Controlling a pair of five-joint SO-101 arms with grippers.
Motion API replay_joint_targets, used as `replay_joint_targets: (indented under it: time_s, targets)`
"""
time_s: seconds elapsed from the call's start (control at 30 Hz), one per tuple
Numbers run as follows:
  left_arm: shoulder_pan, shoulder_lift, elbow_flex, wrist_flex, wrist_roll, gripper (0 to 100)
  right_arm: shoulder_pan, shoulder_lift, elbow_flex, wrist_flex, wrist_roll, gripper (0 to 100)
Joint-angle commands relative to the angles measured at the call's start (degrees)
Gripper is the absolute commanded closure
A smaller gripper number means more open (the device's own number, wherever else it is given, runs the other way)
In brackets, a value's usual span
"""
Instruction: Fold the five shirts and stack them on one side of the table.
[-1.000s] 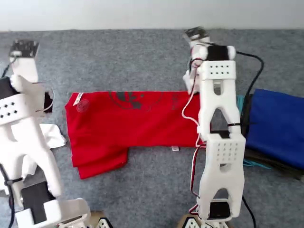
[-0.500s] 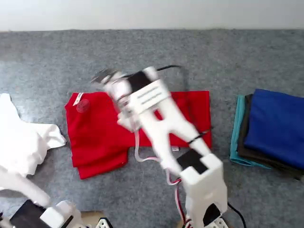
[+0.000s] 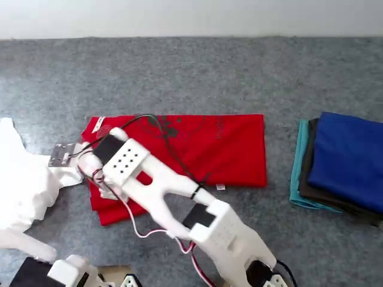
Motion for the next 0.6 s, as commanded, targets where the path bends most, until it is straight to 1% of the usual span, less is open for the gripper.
replay_joint_targets:
  time_s: [0.0,0.1,0.3,0.43,0.57]
  targets:
    - [-0.2,-1.8,-2.1,1.0,-0.5,94,-1.3,4.8,-9.7,-1.8,0.4,73.2]
    - [-0.2,-1.8,-2.1,1.0,-0.5,94,-1.6,11.0,-17.1,-0.5,0.4,73.2]
    - [-0.1,-1.8,-2.1,1.0,-0.4,94,-4.5,19.7,-30.0,7.2,0.4,73.2]
    - [0.0,-1.7,-2.1,1.0,-0.4,94,-4.8,23.4,-32.9,7.8,0.4,73.2]
    - [0.0,-1.7,-2.1,1.0,-0.4,94,-4.6,24.5,-32.7,8.0,0.4,74.6]
